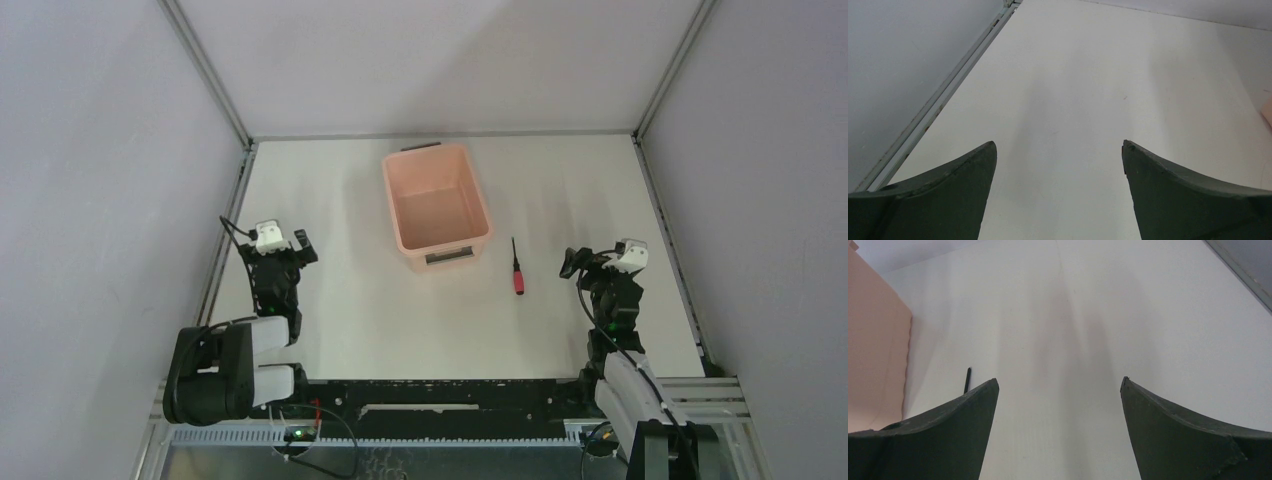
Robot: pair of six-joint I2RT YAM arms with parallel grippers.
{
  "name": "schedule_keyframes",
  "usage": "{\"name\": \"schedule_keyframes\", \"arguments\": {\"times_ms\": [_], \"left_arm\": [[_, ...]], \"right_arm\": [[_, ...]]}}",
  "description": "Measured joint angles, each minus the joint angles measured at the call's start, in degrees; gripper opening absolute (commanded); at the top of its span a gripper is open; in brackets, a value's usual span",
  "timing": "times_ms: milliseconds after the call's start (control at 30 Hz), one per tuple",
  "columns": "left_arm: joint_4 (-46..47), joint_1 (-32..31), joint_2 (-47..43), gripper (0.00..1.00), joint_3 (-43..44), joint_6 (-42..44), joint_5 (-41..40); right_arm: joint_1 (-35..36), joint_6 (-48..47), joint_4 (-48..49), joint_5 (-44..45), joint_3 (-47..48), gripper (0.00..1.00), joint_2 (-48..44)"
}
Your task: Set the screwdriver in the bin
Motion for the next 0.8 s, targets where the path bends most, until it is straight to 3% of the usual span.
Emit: {"name": "schedule_keyframes", "arguments": {"times_ms": [167,367,533,800], "left_arm": [[0.0,0.0,0.0,1.00,0.0,0.0,0.0],[0.0,0.0,0.0,1.00,0.0,0.0,0.0],[0.0,0.0,0.0,1.00,0.0,0.0,0.0],[0.0,0.0,0.0,1.00,0.0,0.0,0.0]], "right_arm": [[0.5,1.9,-5.0,0.9,2.8,1.00,0.0],[8.1,2.9,-21.5,4.9,19.7,1.00,3.5],[18.8,5.0,-33.7,5.1,34.4,1.00,11.8],[27.0,9.6,-49.1,4.9,41.6,0.98,32.8]]}}
